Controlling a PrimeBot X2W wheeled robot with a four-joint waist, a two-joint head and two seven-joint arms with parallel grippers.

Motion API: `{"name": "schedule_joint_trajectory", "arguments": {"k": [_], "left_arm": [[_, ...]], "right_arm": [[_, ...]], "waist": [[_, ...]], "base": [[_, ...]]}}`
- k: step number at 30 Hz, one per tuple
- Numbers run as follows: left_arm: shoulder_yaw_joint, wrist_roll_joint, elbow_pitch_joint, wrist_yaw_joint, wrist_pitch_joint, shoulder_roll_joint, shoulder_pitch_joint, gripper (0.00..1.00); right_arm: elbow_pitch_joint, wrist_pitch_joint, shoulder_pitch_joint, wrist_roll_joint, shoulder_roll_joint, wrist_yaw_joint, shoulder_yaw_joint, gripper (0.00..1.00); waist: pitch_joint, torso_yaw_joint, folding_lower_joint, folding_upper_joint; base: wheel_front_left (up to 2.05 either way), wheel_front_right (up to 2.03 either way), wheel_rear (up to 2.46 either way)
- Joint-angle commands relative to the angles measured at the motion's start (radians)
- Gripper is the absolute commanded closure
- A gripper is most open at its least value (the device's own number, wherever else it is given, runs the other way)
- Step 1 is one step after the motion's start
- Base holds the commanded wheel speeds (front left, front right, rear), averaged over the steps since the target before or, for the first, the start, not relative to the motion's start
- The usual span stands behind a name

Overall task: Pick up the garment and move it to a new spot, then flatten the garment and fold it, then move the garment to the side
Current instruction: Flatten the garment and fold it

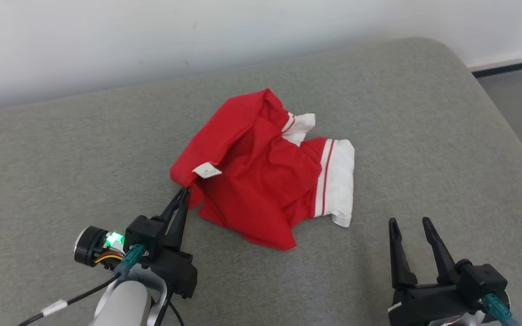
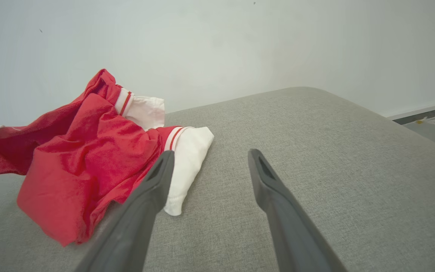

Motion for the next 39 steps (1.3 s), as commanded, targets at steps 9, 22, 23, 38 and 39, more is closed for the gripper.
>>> {"name": "schedule_joint_trajectory", "arguments": {"k": [9, 22, 23, 38, 39], "left_arm": [[0.023, 0.002, -0.247, 0.021, -0.003, 0.027, 0.146, 1.0], [0.101, -0.053, -0.336, 0.093, -0.003, 0.08, 0.439, 1.0], [0.105, -0.057, -0.329, 0.095, -0.003, 0.082, 0.453, 1.0], [0.138, -0.072, -0.283, 0.092, -0.003, 0.031, 0.452, 0.0], [0.143, -0.067, -0.307, 0.093, -0.003, 0.03, 0.448, 0.0]], "right_arm": [[0.009, 0.0, 0.055, 0.01, 0.003, 0.004, 0.008, 0.0], [0.016, 0.0, 0.085, 0.024, 0.002, 0.004, 0.019, 0.0], [0.016, 0.0, 0.084, 0.023, 0.002, 0.004, 0.019, 0.0], [0.015, 0.0, 0.087, 0.012, 0.002, 0.004, 0.007, 0.0], [0.016, 0.0, 0.088, 0.013, 0.002, 0.004, 0.005, 0.0]], "waist": [[-0.118, 0.189, -0.0001, -0.0001], [-0.153, 0.278, -0.0001, -0.0001], [-0.153, 0.278, -0.0001, -0.0001], [-0.152, 0.256, -0.0001, -0.0001], [-0.152, 0.258, -0.0001, -0.0001]], "base": [[0.0, 0.0, 0.0], [0.0, 0.0, 0.0], [0.0, 0.0, 0.0], [0.0, 0.0, 0.0], [0.0, 0.0, 0.0]]}}
